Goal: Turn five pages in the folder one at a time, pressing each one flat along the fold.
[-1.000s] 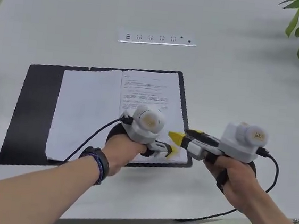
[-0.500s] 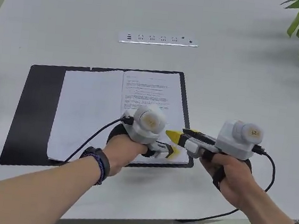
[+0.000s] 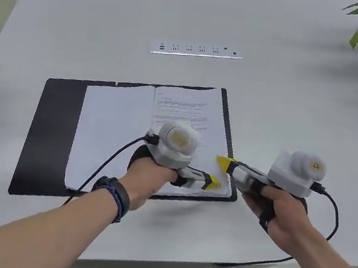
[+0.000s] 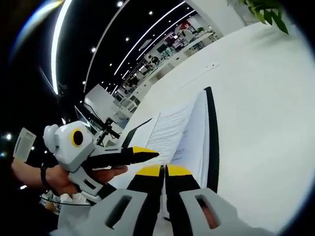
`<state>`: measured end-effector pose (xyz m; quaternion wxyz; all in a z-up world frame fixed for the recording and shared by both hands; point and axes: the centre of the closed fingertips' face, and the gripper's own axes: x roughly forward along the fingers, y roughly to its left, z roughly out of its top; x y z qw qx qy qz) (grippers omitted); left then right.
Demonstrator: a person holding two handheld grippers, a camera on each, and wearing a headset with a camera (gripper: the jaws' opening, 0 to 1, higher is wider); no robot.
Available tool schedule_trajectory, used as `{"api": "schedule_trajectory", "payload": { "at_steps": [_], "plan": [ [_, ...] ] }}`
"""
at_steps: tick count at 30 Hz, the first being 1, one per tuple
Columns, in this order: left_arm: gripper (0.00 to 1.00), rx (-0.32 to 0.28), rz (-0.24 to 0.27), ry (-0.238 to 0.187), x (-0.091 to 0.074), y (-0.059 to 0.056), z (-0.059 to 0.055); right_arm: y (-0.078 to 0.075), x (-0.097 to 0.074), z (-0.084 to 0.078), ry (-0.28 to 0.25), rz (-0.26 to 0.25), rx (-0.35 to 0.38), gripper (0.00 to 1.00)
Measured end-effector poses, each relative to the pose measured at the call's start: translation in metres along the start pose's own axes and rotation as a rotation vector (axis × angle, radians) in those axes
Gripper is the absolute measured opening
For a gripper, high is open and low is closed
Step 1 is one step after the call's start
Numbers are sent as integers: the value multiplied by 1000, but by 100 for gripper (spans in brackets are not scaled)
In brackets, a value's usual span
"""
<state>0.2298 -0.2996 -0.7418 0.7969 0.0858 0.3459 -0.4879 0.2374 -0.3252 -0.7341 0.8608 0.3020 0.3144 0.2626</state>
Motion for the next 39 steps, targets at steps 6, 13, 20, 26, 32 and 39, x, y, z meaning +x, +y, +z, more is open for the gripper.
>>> {"api": "schedule_trajectory", "payload": {
  "at_steps": [6, 13, 20, 26, 32, 39],
  "plan": [
    [68, 16, 35, -25, -25, 7, 2, 9, -2, 6, -32, 6, 9, 0],
    [69, 11, 79, -53, -57, 18, -1, 21, -1, 9, -54, 13, 29, 0],
    [69, 16, 124, -69, -91, 30, -9, 40, 1, 7, -76, 29, 25, 0],
    [69, 3, 158, -81, -115, 40, -17, 54, 9, 4, -77, 45, 20, 0],
    [69, -15, 192, -98, -140, 50, -26, 66, 16, 0, -72, 60, 10, 0],
    [69, -44, 227, -115, -165, 58, -39, 80, 27, -4, -65, 71, -1, 0]
  ]
}}
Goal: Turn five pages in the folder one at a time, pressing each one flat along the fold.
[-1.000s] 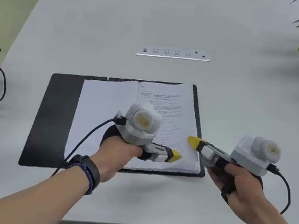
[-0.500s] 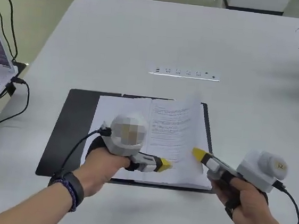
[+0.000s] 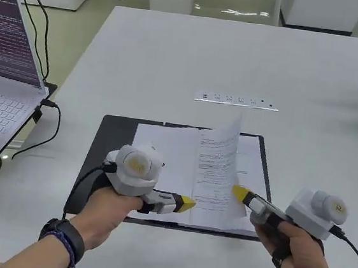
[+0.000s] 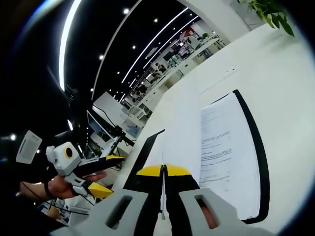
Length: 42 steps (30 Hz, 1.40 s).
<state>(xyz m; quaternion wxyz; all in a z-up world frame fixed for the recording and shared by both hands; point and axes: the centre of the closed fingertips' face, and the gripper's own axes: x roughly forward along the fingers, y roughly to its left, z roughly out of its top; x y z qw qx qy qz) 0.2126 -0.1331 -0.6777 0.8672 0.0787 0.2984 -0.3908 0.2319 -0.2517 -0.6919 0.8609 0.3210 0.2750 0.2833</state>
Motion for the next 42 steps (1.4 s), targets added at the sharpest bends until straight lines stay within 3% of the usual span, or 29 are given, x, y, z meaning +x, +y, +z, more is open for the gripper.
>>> {"api": "schedule_trajectory", "payload": {
  "at_steps": [9, 28, 42],
  "plan": [
    [69, -37, 46, -22, -28, 15, -12, 21, 18, -10, 35, 31, -30, 0],
    [70, -106, 110, -62, -68, 40, -32, 55, 52, -32, 99, 70, -63, 0],
    [70, -129, 137, -72, -90, 56, -46, 69, 70, -43, 129, 86, -58, 0]
  ]
}}
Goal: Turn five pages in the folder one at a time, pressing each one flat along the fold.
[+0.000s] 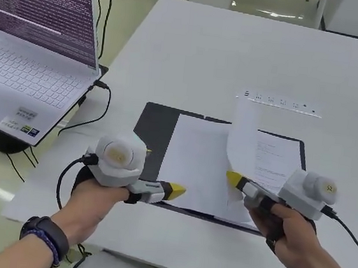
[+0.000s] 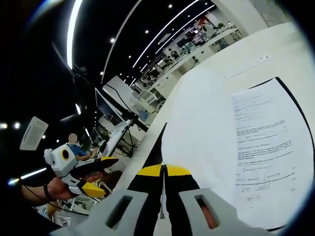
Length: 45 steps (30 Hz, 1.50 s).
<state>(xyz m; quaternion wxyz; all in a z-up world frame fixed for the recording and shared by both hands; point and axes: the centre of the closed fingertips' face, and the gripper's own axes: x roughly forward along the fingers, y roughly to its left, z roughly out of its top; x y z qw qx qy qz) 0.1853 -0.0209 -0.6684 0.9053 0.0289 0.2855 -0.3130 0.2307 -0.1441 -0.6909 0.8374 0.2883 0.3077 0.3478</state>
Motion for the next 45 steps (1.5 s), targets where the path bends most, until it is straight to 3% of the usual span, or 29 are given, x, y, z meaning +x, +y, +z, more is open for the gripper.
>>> {"api": "schedule_trajectory", "payload": {
  "at_steps": [12, 29, 45],
  "plan": [
    [71, -30, 22, -11, -12, 13, -10, 10, 18, -8, 38, 18, 20, 0],
    [71, -37, 33, -25, -17, 28, -6, 23, 47, -23, 94, 50, 58, 0],
    [71, -53, 46, -17, -30, 42, -16, 36, 83, -53, 162, 68, 103, 0]
  ]
}}
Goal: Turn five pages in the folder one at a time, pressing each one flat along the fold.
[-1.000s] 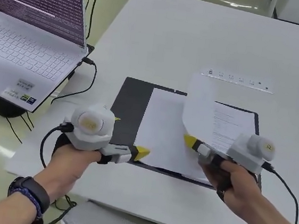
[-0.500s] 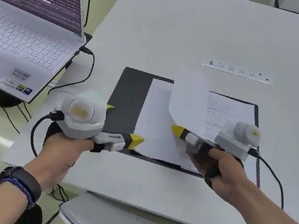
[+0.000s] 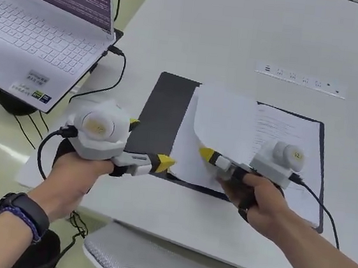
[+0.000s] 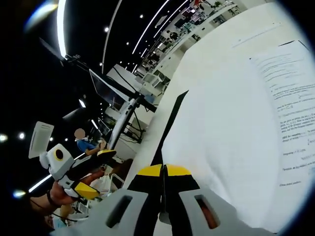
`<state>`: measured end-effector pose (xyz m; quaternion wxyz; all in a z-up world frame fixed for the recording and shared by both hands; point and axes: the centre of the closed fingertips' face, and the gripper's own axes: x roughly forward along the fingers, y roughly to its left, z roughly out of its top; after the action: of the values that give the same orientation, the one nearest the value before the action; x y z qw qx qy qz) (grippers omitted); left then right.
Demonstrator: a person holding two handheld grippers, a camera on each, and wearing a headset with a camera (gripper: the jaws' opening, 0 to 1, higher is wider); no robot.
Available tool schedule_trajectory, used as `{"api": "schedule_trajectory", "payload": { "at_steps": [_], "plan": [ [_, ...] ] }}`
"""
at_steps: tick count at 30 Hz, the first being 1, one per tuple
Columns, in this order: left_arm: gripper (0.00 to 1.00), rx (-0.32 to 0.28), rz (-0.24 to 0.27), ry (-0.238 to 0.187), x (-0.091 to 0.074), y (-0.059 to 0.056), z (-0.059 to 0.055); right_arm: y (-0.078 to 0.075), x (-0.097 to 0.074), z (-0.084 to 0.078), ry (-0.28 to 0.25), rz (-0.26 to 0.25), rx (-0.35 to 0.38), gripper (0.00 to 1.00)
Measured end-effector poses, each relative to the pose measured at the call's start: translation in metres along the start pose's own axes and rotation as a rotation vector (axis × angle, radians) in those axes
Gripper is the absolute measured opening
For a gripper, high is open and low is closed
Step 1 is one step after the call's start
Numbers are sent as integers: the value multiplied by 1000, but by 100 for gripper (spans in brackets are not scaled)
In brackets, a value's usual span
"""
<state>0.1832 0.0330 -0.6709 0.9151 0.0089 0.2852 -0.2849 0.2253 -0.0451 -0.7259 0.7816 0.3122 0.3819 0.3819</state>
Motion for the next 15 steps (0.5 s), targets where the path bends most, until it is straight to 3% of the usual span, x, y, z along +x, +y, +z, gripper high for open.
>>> {"api": "schedule_trajectory", "payload": {
  "at_steps": [15],
  "plan": [
    [71, -18, 6, 18, -2, 8, -10, -9, 40, -11, 16, -11, 74, 0]
  ]
}}
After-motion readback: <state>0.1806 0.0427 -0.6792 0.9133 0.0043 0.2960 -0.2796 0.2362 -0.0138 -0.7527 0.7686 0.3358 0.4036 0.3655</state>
